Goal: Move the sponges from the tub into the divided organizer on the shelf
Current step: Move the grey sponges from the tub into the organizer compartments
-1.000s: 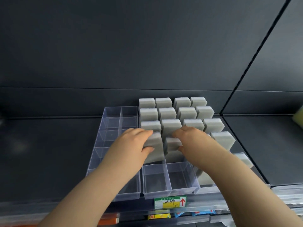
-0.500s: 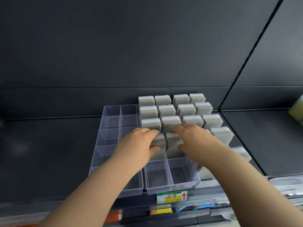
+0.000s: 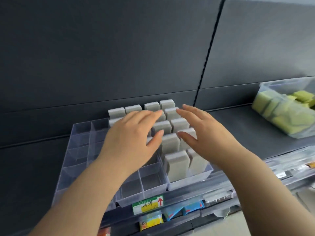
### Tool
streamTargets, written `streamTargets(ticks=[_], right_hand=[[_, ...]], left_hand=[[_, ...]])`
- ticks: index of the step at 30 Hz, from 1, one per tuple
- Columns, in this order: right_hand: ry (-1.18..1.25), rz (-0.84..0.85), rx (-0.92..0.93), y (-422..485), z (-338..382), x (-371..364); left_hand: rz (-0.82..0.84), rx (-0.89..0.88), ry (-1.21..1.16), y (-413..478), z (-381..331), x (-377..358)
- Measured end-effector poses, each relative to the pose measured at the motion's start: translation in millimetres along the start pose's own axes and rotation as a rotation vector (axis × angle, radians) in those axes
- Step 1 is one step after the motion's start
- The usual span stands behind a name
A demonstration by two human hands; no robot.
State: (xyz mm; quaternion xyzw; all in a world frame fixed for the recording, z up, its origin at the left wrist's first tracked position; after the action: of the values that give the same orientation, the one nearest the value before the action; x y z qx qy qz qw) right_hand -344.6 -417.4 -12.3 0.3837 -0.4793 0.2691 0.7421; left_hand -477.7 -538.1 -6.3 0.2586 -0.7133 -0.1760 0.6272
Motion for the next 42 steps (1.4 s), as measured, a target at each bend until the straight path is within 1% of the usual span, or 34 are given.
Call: streamTargets(ticks=[5,8,10,13,15,18,21,24,27,32,34,37,39,42], right_hand=[[0.057,-0.136,-0.129,-61.3,-75.2,43.2],[0.098,-0.127,-0.285,-117.0,-135.2,54.3],[0.110,-0.093,-0.404,-156.9,-176.3,55.0],[0.163,-0.027,-0.585,-218.2,-232.5,52.1],[0.166,0.022,-0.698,-258.9,-263.4,49.2],[0.127,0.062,-0.810,-308.9,-298.3,48.0],[0.147,0.056,-0.878,-339.5,-322.6,50.0],[0.168,0.029,-0.930,-353.7,-346.7,55.5],[0.180,-0.015,-0.942,-353.6,-373.7,63.5],[0.168,-0.074,-0.929,-324.9,-440.2,86.2],[0.161,-0.082,-0.914,-309.6,-460.2,99.6],[0.154,-0.084,-0.888,-276.7,-502.3,126.8],[0.144,-0.128,-0.867,-254.8,-526.8,147.3],[0.149,-0.269,-0.840,-234.3,-557.4,165.7]], left_hand=[[-0.009,-0.104,-0.120,31.6,-93.8,-33.6],[0.043,-0.175,-0.197,40.6,-161.2,-73.8],[0.126,-0.213,-0.245,41.7,-204.3,-107.9],[0.312,-0.229,-0.304,35.3,-262.5,-164.3],[0.407,-0.237,-0.337,26.2,-296.7,-196.9],[0.533,-0.281,-0.378,13.3,-343.3,-231.6],[0.591,-0.335,-0.392,12.0,-375.3,-253.0],[0.596,-0.352,-0.437,27.6,-396.5,-269.2],[0.563,-0.355,-0.467,53.7,-413.5,-280.7],[0.375,-0.417,-0.560,121.5,-444.1,-297.3],[0.289,-0.472,-0.559,148.0,-453.9,-299.5],[0.254,-0.502,-0.595,198.4,-465.5,-316.0],[0.219,-0.506,-0.624,229.7,-471.1,-328.9],[0.156,-0.561,-0.622,267.5,-479.7,-343.7]])
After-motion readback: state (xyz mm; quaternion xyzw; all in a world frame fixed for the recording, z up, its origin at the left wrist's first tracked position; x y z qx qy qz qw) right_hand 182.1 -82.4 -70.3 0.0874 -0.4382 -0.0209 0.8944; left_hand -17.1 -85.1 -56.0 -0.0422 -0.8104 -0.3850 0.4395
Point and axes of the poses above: each hand's wrist, its own y-axis towards the middle knuckle, its own x-axis out of the back of the hand, z = x × y, the point moved 3 cm from there along y, towards the middle knuckle, and after that the axes turned 3 degrees about -x, right-handed, at the moved point
